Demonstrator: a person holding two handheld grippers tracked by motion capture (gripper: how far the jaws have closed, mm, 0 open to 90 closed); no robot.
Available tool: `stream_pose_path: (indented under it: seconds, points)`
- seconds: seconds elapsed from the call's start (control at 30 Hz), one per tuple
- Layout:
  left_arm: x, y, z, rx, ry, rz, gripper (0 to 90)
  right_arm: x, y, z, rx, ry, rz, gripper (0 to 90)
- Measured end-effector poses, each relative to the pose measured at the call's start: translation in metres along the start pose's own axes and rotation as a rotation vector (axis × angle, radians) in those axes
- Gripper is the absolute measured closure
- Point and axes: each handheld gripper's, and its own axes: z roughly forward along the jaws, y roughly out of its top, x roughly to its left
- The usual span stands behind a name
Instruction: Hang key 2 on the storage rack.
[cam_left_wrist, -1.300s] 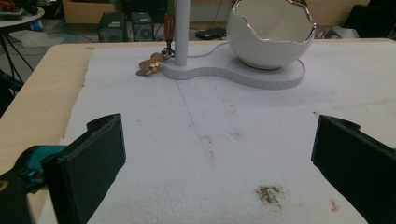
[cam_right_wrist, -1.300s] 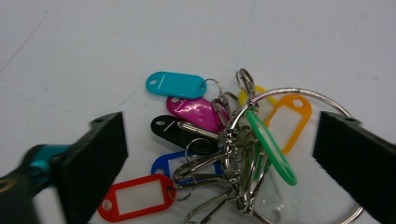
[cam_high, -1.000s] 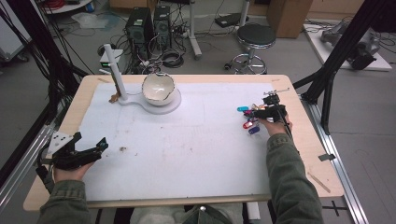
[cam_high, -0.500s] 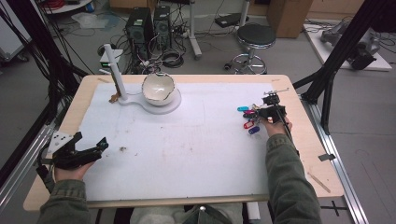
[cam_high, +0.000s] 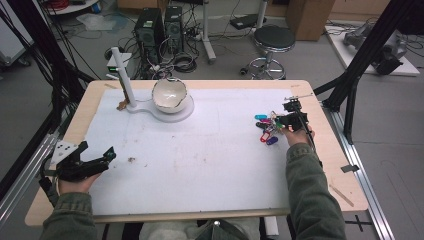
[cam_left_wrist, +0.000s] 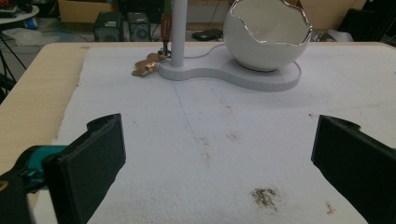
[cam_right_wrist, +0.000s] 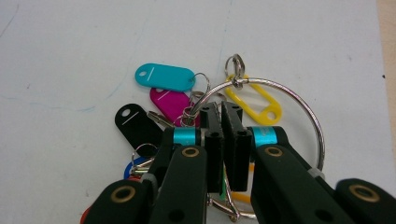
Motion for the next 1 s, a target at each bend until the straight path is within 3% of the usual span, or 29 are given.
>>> stream_pose_path:
  seconds: [0.47,0.7,1.0]
  points:
    - [0.001,0.0,0.0,-0.008,-0.002,-0.003,3.4,-0.002,0.003,-0.021,-0.059,0.045,0.034,88.5]
    - [0.0,0.001,0.0,-0.016,-0.006,-0.007,3.4,0.007,0.016,-0.037,-0.105,0.092,0.036,88.4]
    - [0.001,0.001,-0.001,-0.025,-0.012,-0.014,3.4,0.016,0.03,-0.053,-0.141,0.117,0.03,88.3]
